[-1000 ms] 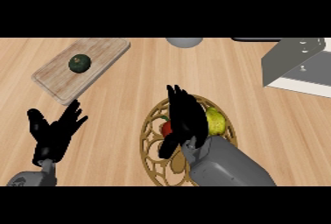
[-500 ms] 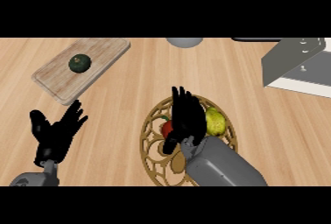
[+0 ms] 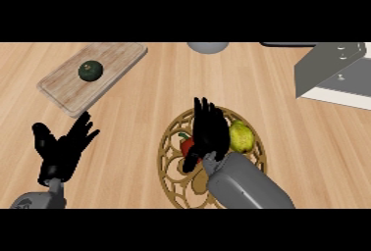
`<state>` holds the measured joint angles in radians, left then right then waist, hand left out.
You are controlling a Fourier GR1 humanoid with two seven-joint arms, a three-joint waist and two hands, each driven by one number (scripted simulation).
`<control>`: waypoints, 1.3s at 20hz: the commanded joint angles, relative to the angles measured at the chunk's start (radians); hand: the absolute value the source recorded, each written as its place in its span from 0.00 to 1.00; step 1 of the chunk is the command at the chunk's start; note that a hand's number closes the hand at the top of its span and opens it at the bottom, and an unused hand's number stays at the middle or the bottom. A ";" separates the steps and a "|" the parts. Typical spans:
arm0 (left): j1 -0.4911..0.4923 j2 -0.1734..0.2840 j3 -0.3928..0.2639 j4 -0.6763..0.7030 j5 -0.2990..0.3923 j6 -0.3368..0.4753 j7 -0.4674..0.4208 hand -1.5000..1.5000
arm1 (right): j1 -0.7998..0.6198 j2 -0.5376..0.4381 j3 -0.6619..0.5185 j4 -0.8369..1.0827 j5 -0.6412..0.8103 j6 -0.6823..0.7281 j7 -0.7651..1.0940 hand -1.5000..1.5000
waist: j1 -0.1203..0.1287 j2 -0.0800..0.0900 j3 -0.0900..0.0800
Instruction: Pick the bell pepper from the placemat and place it in the tiered shelf
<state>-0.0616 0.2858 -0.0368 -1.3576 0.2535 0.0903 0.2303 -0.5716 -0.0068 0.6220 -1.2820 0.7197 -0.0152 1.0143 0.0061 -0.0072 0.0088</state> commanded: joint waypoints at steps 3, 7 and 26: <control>0.080 -0.034 -0.031 -0.035 -0.024 -0.008 0.016 0.50 | -0.028 0.007 -0.044 0.158 -0.002 -0.062 -0.103 0.00 | 0.007 0.008 -0.009; 0.011 -0.034 -0.025 0.010 -0.024 -0.002 0.033 0.50 | -0.067 0.007 0.116 0.154 -0.080 0.186 -0.085 1.00 | 0.022 0.013 -0.009; 0.086 0.002 0.072 -0.035 -0.009 -0.022 0.047 0.50 | 0.263 -0.519 -0.154 -0.322 -0.298 -0.079 -0.557 1.00 | -0.073 -0.002 -0.005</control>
<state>-0.0096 0.2810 0.0236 -1.4026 0.2394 0.0692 0.2710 -0.4121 -0.3365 0.6137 -1.5082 0.5288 -0.0755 0.6068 -0.0378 -0.0179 0.0061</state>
